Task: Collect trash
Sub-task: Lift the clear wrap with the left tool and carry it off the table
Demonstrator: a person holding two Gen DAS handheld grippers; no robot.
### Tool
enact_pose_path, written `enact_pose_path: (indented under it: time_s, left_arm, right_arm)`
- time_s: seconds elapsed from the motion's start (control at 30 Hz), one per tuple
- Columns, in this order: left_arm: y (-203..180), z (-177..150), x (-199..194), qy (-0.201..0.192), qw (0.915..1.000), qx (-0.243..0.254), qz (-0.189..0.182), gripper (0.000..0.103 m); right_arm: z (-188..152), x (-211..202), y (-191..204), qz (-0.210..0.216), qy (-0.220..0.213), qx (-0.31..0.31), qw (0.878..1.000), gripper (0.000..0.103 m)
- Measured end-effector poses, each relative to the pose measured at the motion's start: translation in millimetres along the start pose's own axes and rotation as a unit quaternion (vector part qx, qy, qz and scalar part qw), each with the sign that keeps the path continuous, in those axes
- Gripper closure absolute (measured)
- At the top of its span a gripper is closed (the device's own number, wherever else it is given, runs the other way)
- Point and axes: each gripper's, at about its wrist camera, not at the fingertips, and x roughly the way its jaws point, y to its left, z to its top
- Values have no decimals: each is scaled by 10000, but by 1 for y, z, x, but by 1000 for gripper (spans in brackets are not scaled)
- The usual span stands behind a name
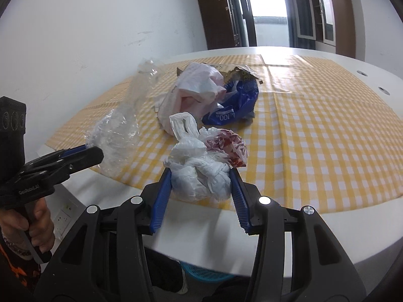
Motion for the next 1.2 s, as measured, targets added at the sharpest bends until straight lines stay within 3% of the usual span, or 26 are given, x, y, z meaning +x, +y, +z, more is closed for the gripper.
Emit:
enact_pose_path:
  time_s: [0.2, 0.4, 0.83, 1.2]
  left_arm:
    - [-4, -11, -38, -304, 9994, -81, -170, 59]
    - [-21, -26, -72, -435, 9988, 187, -130, 58]
    - [-40, -71, -110, -196, 9993, 309, 22, 58]
    - [-35, -131, -107, 404, 9978, 413, 327, 58]
  right_arm:
    - [-22, -26, 31, 21, -116, -35, 9999, 59]
    - [-48, -57, 48, 125, -299, -58, 9995, 59]
    - [-94, -96, 60, -105, -294, -114, 9994, 59]
    - [-153, -79, 61, -271, 363, 24, 9990, 59]
